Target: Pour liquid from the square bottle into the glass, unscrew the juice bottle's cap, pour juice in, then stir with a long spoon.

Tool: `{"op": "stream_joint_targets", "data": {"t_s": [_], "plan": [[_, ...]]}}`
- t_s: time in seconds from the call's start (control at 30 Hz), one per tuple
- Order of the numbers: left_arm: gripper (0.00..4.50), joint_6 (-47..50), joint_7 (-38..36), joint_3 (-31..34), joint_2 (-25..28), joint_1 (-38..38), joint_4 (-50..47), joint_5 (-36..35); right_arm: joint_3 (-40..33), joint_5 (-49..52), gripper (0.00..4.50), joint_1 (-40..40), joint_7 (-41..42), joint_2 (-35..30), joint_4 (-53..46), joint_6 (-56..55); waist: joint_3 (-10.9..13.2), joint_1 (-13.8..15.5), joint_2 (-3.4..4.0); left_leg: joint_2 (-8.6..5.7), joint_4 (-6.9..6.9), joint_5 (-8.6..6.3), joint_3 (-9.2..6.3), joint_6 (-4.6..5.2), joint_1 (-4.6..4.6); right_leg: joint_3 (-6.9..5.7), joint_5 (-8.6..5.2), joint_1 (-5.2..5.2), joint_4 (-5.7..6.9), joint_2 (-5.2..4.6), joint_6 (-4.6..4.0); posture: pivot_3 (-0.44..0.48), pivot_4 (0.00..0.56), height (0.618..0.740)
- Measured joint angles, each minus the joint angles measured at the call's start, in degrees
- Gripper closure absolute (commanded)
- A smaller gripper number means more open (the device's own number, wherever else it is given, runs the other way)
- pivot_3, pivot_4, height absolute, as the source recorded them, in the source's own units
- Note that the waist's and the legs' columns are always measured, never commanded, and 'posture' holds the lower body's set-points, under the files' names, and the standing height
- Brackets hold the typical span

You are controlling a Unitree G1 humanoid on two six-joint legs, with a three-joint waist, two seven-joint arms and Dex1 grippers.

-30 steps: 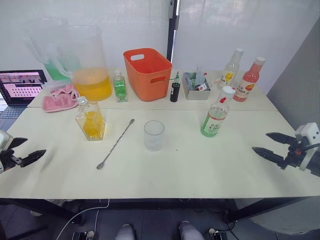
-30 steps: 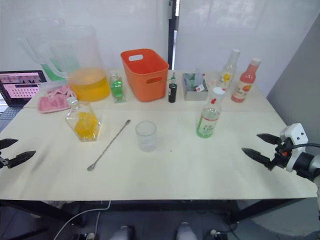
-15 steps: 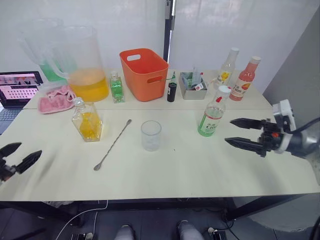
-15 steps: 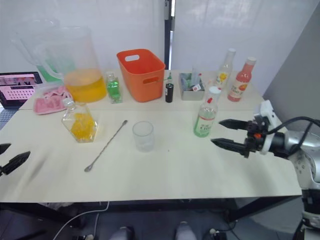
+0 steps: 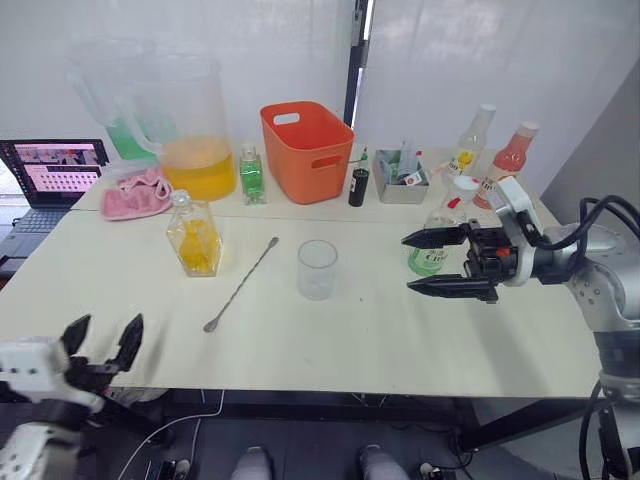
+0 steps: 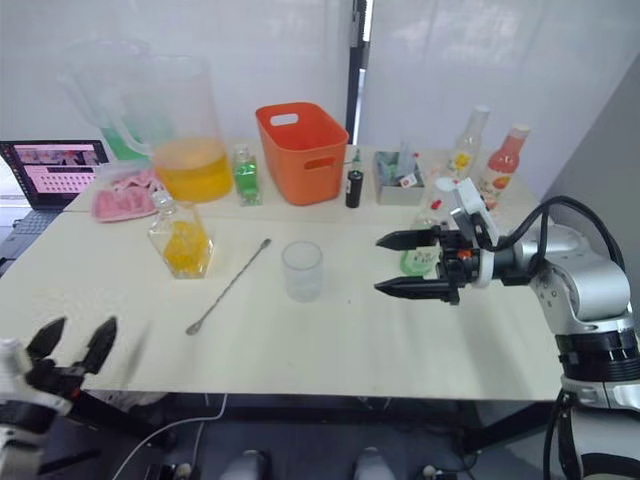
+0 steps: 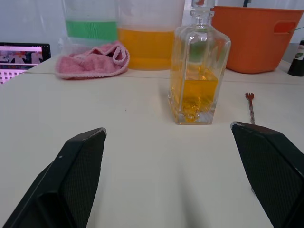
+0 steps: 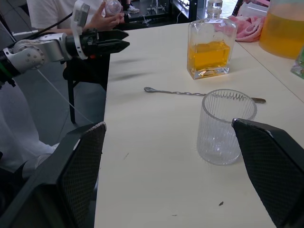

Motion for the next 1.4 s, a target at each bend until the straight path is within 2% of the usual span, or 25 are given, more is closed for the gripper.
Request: {"op": "stream_joint_targets", "data": {"t_s": [0.13, 0.23, 0.37, 0.5, 0.7, 0.93, 1.2, 1.4], "plan": [[0.04, 3.5, 6.7, -5.1, -1.1, -4.3, -1.9, 3.0, -0.2, 0.0, 0.0, 0.8, 0.3, 0.0, 0.0, -0.4, 0.0, -0.1, -0.01, 0.0, -0.07, 0.0, -0.04, 0.01, -0.01, -0.01, 0.04, 0.04, 0.06, 0.05, 0.07, 0.0, 0.15, 0.717], [0.04, 6.4, 11.0, -9.5, -0.8, -10.7, -1.4, 5.6, -1.1, 0.0, 0.0, 3.7, -0.7, -0.2, -1.6, -0.5, 0.0, 0.1, -0.01, -0.01, -0.05, 0.01, -0.1, 0.02, -0.06, -0.02, 0.08, 0.07, 0.06, 0.08, 0.15, 0.0, 0.15, 0.717], [0.04, 8.3, 12.3, -11.8, 2.0, -15.9, 1.9, 9.0, -2.7, 0.3, 0.0, 5.8, -2.6, -0.7, -4.3, 0.0, 0.0, -0.4, 0.0, 0.0, -0.09, 0.02, -0.12, 0.03, -0.03, -0.01, 0.1, 0.03, 0.08, 0.13, 0.19, 0.0, 0.15, 0.717], [0.04, 8.2, 14.3, -12.6, 2.4, -21.1, 7.7, 11.4, -4.1, 1.1, 0.0, 7.3, -3.8, -1.7, -6.8, 0.8, 0.0, -0.2, 0.0, -0.02, -0.08, 0.02, -0.13, 0.03, -0.03, -0.02, 0.1, 0.07, 0.07, 0.11, 0.2, 0.0, 0.15, 0.717], [0.04, 7.1, 14.9, -16.3, 1.7, -26.1, 15.8, 14.5, -6.5, 1.4, 0.0, 8.4, -6.0, -2.2, -7.8, 1.7, 0.0, -0.1, -0.01, -0.04, -0.08, 0.02, -0.16, 0.02, -0.04, -0.04, 0.11, 0.09, 0.05, 0.11, 0.21, 0.0, 0.15, 0.717], [0.04, 4.8, 14.4, -17.2, 2.1, -32.6, 22.6, 15.3, -8.1, 2.6, 0.0, 9.9, -7.1, -2.4, -9.5, 2.3, 0.0, -0.1, -0.01, -0.04, -0.11, 0.02, -0.15, 0.03, -0.04, -0.04, 0.12, 0.1, 0.05, 0.1, 0.24, 0.0, 0.15, 0.717], [0.04, 0.8, 15.9, -17.8, 2.0, -43.7, 36.1, 17.9, -8.2, 2.9, 0.0, 10.9, -8.2, -2.5, -9.7, 2.2, 0.0, 0.1, -0.01, -0.05, -0.1, 0.02, -0.18, 0.03, -0.04, -0.06, 0.14, 0.15, 0.01, 0.1, 0.3, 0.0, 0.15, 0.717], [0.04, -2.5, 15.8, -17.8, 2.3, -48.6, 44.8, 18.9, -8.2, 2.8, 0.0, 11.9, -9.1, -2.5, -9.8, 1.9, 0.0, 0.1, -0.01, -0.06, -0.13, 0.03, -0.18, 0.04, -0.04, -0.06, 0.14, 0.15, 0.02, 0.1, 0.33, 0.0, 0.15, 0.717]]}}
